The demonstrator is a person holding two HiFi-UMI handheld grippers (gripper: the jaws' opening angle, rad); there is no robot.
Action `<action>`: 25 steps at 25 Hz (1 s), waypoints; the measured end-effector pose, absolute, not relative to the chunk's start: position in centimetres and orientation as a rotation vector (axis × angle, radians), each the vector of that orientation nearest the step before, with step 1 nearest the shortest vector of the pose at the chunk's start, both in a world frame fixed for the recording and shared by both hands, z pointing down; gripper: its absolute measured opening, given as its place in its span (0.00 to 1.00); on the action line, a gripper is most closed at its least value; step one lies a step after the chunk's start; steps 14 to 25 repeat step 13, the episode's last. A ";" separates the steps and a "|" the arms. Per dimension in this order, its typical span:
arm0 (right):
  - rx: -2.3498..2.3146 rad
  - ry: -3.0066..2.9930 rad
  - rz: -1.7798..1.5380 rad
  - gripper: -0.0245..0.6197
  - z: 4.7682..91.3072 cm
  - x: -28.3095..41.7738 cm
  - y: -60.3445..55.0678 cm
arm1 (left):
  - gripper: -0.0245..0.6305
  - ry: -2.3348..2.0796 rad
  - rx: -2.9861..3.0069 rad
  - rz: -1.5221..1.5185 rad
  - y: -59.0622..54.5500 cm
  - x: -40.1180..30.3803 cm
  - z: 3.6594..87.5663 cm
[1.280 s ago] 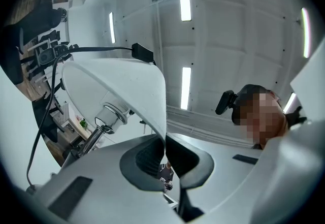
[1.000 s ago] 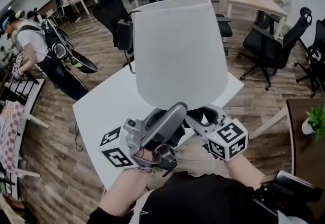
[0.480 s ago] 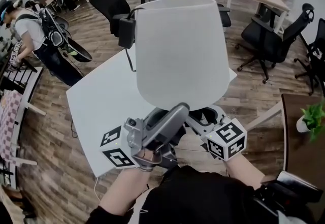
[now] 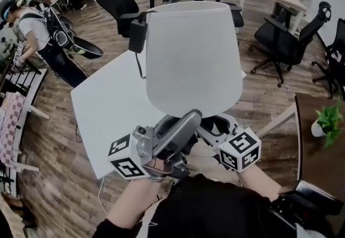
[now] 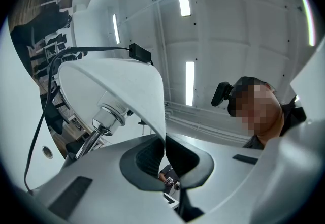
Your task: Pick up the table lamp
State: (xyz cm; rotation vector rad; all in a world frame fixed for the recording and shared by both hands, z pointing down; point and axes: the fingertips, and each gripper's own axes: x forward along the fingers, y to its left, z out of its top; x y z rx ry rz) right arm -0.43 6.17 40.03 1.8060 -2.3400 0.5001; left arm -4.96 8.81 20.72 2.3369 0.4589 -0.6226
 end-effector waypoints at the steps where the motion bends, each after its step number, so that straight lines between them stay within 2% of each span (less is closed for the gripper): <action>1: 1.803 -2.345 0.501 0.36 40.0 -0.5 6.4 | 0.07 0.455 2.338 -0.624 8.9 -5.0 20.6; 25: 1.808 -2.347 0.513 0.35 40.5 -0.7 8.0 | 0.06 0.475 2.327 -0.630 10.7 -4.8 21.0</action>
